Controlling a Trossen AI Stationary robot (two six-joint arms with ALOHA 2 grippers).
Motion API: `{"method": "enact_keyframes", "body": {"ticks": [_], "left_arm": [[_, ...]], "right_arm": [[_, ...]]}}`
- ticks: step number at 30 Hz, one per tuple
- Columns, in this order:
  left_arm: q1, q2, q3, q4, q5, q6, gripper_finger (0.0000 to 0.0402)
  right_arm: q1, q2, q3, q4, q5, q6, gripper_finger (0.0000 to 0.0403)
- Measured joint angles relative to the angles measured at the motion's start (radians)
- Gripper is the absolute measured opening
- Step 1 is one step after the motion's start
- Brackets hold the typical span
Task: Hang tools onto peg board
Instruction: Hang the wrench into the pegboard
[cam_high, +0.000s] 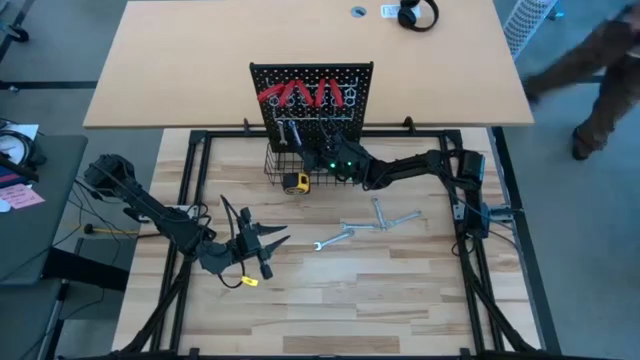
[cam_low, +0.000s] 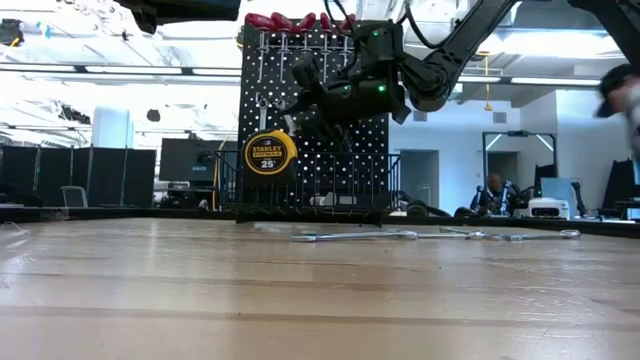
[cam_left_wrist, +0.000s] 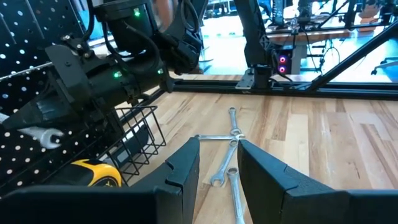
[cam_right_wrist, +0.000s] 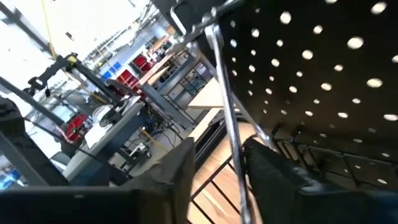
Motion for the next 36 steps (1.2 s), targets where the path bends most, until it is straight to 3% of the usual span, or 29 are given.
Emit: {"method": "enact_keyframes", "body": {"ticks": [5, 9, 19, 29, 33, 36], "left_arm": [[-0.005, 0.000, 0.000, 0.000, 0.000, -0.003, 0.0102], [-0.007, 0.000, 0.000, 0.000, 0.000, -0.002, 0.0102], [-0.007, 0.000, 0.000, 0.000, 0.000, -0.002, 0.0102], [-0.016, 0.000, 0.000, -0.001, 0.000, -0.002, 0.0102], [-0.031, 0.000, 0.000, -0.001, 0.000, -0.002, 0.0102], [-0.039, 0.000, 0.000, -0.001, 0.000, -0.002, 0.0102]], "right_arm": [[-0.002, -0.004, 0.000, -0.035, -0.033, -0.057, 0.0213], [0.000, -0.006, 0.000, -0.101, -0.033, -0.101, 0.0227], [0.058, -0.049, -0.002, -0.205, -0.033, -0.260, 0.0214], [0.196, -0.262, -0.001, -0.439, 0.003, -0.594, 0.0195], [0.294, -0.367, -0.001, -0.584, 0.014, -0.741, 0.0182], [0.385, -0.453, -0.001, -0.730, 0.080, -0.837, 0.0170]]}}
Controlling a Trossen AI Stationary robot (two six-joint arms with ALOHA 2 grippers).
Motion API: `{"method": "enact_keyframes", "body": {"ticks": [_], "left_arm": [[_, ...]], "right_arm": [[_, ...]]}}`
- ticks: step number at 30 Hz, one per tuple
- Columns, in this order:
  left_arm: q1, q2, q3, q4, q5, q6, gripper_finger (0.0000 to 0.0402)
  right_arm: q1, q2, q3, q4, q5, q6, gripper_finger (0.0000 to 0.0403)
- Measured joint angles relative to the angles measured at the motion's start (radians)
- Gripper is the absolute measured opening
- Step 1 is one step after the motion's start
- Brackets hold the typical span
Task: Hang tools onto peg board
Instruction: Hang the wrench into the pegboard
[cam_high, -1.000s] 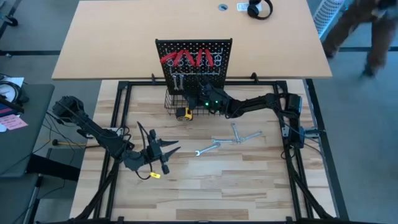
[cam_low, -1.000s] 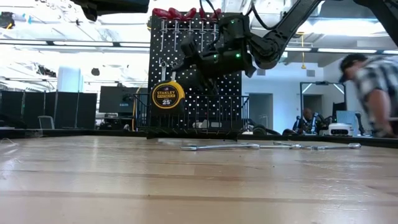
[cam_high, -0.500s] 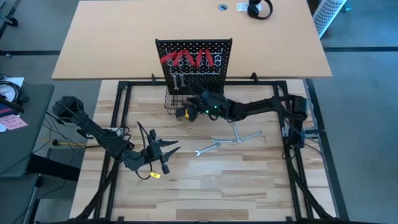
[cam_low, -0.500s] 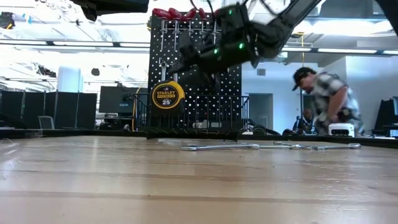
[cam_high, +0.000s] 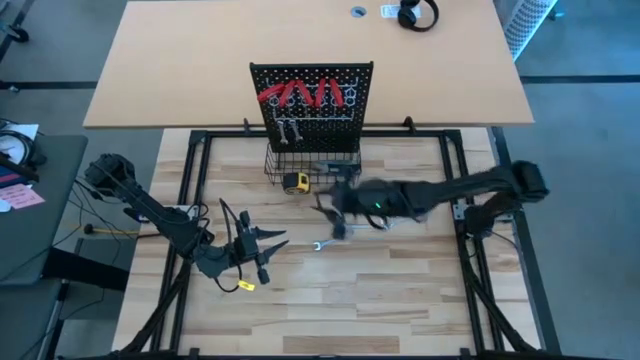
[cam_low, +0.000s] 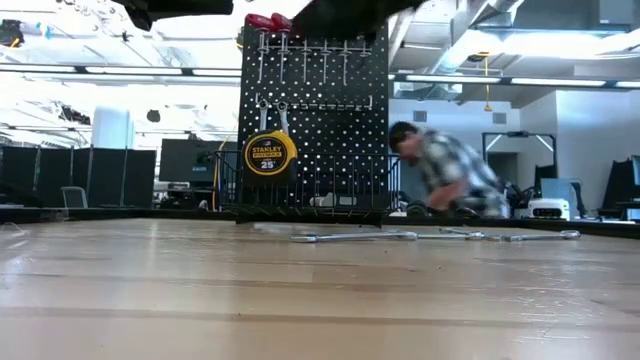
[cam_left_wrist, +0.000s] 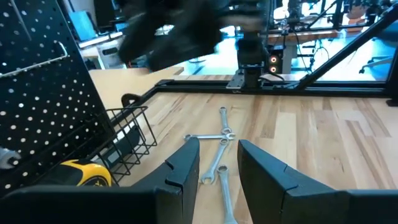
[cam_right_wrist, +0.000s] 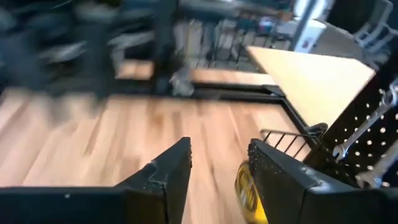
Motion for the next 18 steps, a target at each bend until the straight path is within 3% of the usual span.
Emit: {"method": "enact_keyframes", "body": {"ticks": [5, 10, 14, 18], "left_arm": [[-0.007, 0.000, 0.000, -0.002, 0.000, 0.000, 0.0102], [-0.007, 0.000, 0.000, -0.003, 0.000, -0.002, 0.0102], [-0.007, 0.000, 0.000, -0.003, 0.000, -0.011, 0.0102], [-0.002, 0.002, 0.000, -0.012, 0.000, -0.013, 0.0102]], "right_arm": [[0.149, -0.129, -0.025, -0.289, 0.036, -0.102, 0.0152], [0.265, -0.262, -0.227, -0.321, 0.039, -0.006, 0.0138], [0.322, -0.333, -0.450, -0.145, 0.039, 0.110, 0.0133], [0.338, -0.292, -0.658, 0.223, 0.027, 0.175, 0.0135]]}}
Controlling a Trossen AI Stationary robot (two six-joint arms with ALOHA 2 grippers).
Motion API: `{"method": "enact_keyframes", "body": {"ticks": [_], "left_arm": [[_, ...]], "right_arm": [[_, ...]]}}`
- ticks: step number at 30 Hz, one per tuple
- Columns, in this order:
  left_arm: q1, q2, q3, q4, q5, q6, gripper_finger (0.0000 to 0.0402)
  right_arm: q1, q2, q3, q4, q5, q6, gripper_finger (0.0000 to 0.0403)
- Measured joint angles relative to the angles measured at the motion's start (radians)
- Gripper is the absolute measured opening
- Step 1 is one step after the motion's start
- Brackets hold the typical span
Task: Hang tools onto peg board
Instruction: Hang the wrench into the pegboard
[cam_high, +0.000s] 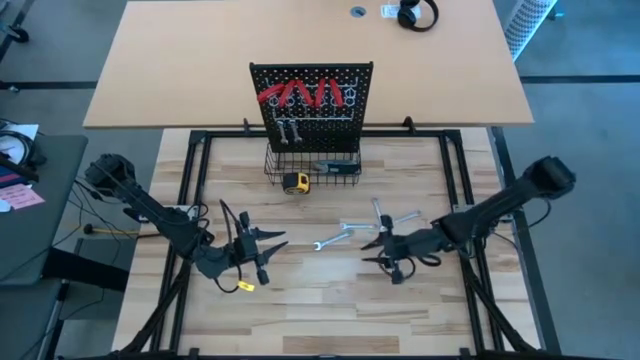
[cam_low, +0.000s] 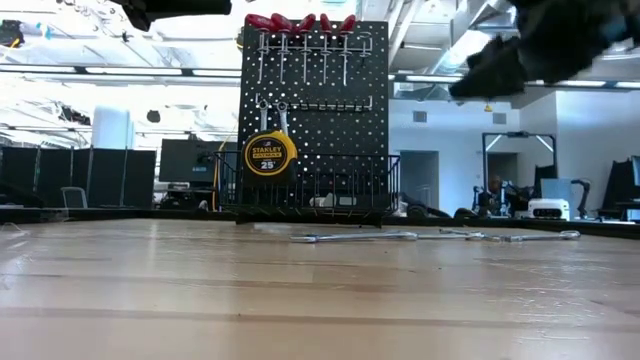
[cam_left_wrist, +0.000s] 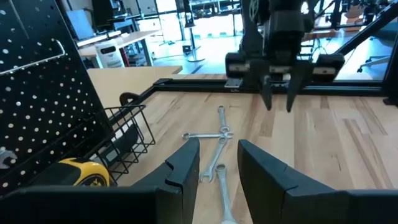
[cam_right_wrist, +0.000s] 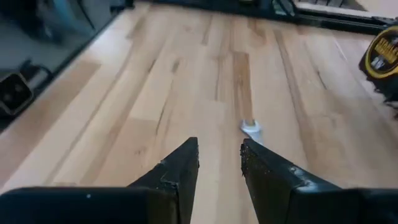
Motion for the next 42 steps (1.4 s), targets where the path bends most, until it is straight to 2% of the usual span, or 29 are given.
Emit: {"method": "enact_keyframes", "body": {"ticks": [4, 7, 10, 13, 17, 20, 23, 26, 29, 31, 37, 42], "left_arm": [[0.004, 0.033, 0.000, 0.000, 0.001, 0.000, 0.0102], [0.015, 0.078, 0.000, 0.002, 0.018, -0.014, 0.0102], [0.040, 0.140, 0.000, 0.025, 0.087, -0.032, 0.0102], [0.074, 0.233, 0.000, 0.131, 0.188, -0.037, 0.0102], [0.120, 0.403, 0.000, 0.367, 0.328, 0.000, 0.0102], [0.150, 0.531, 0.008, 0.521, 0.351, -0.039, 0.0102], [0.184, 0.634, 0.044, 0.600, 0.351, -0.088, 0.0102], [0.218, 0.709, 0.111, 0.555, 0.365, -0.100, 0.0104], [0.249, 0.761, 0.207, 0.436, 0.440, -0.081, 0.0114], [0.268, 0.793, 0.283, 0.331, 0.480, -0.067, 0.0127], [0.313, 0.827, 0.470, -0.014, 0.489, -0.058, 0.0188], [0.346, 0.825, 0.493, -0.049, 0.476, -0.064, 0.0222]], "right_arm": [[-0.019, 0.099, -0.104, 0.289, 0.000, 0.010, 0.0154], [-0.043, 0.177, -0.117, 0.410, 0.000, 0.010, 0.0184], [-0.076, 0.246, -0.116, 0.483, -0.001, 0.005, 0.0222], [-0.110, 0.291, -0.116, 0.521, 0.005, 0.034, 0.0247], [-0.129, 0.316, -0.116, 0.518, 0.106, 0.078, 0.0254], [-0.106, 0.290, -0.116, 0.510, 0.195, 0.066, 0.0255], [-0.056, 0.235, -0.116, 0.514, 0.316, 0.023, 0.0255], [0.020, 0.181, -0.116, 0.513, 0.506, -0.027, 0.0255], [0.101, 0.147, -0.116, 0.521, 0.699, -0.081, 0.0255], [0.143, 0.142, -0.116, 0.520, 0.767, -0.101, 0.0255], [0.175, 0.174, -0.116, 0.514, 0.799, -0.073, 0.0255], [0.173, 0.195, -0.116, 0.521, 0.800, -0.069, 0.0255]]}}
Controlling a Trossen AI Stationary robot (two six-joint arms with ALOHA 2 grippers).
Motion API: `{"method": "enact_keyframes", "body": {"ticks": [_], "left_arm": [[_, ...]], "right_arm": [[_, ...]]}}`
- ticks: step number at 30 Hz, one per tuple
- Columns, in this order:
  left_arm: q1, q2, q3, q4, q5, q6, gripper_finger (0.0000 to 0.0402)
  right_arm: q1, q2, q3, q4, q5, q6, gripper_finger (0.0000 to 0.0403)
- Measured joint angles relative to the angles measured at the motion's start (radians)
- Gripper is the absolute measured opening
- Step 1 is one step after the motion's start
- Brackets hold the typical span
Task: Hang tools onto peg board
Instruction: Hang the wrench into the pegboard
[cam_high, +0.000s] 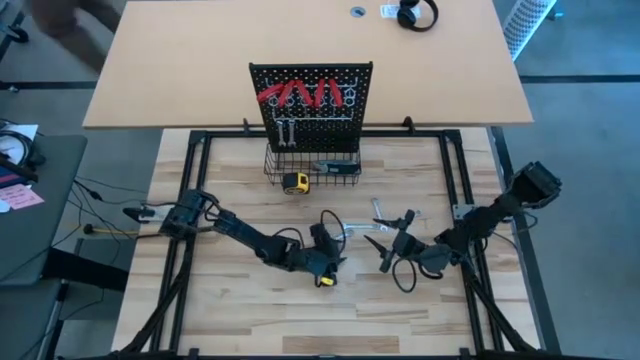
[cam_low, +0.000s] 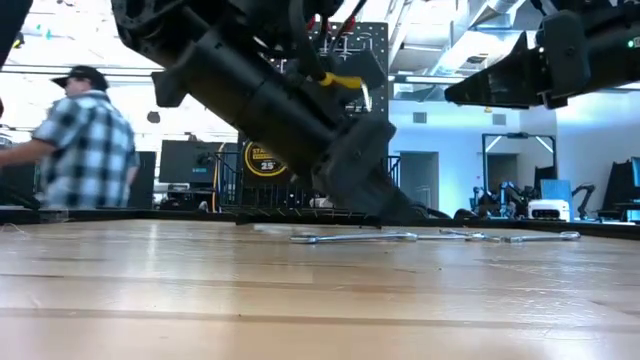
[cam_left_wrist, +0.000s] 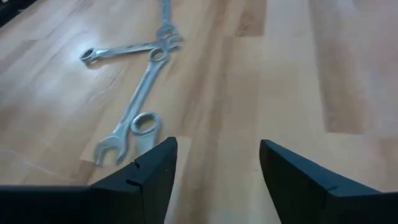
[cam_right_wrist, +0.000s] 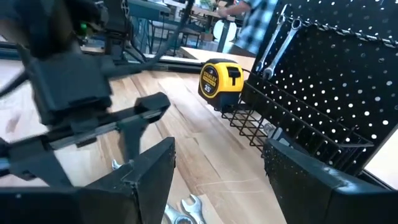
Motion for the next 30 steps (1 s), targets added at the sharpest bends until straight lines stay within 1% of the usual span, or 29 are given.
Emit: {"method": "enact_keyframes", "body": {"ticks": [2, 7, 10, 13, 15, 18, 22, 23, 24, 30], "left_arm": [[0.014, 0.000, -0.002, -0.023, -0.024, -0.003, 0.0223], [0.048, 0.000, -0.024, -0.039, -0.015, -0.072, 0.0213], [0.061, 0.001, -0.047, -0.036, 0.026, -0.120, 0.0199], [0.075, -0.002, -0.064, -0.028, 0.110, -0.167, 0.0173], [0.079, -0.003, -0.073, -0.027, 0.139, -0.184, 0.0149], [0.080, -0.004, -0.085, -0.031, 0.157, -0.203, 0.0105], [0.079, -0.004, -0.085, -0.085, 0.172, -0.219, 0.0031], [0.079, -0.004, -0.085, -0.094, 0.175, -0.219, 0.0019], [0.079, -0.005, -0.085, -0.097, 0.176, -0.218, 0.0014], [0.055, -0.034, -0.088, -0.118, 0.174, -0.207, 0.0013]], "right_arm": [[0.000, 0.001, 0.000, 0.000, 0.000, 0.000, 0.0255], [0.002, 0.001, 0.000, -0.001, 0.000, 0.002, 0.0255], [0.002, 0.001, 0.000, -0.003, 0.000, 0.008, 0.0255], [0.003, 0.001, 0.000, -0.003, -0.001, 0.010, 0.0255], [0.003, 0.001, 0.000, -0.003, -0.001, 0.010, 0.0255], [0.003, 0.001, 0.000, -0.003, -0.001, 0.010, 0.0255], [0.003, 0.001, 0.000, -0.003, -0.002, 0.010, 0.0255], [0.003, 0.001, 0.000, -0.003, -0.006, 0.010, 0.0255], [0.003, 0.001, 0.000, -0.003, -0.012, 0.010, 0.0255], [0.014, 0.001, 0.000, -0.006, -0.016, 0.009, 0.0255]]}}
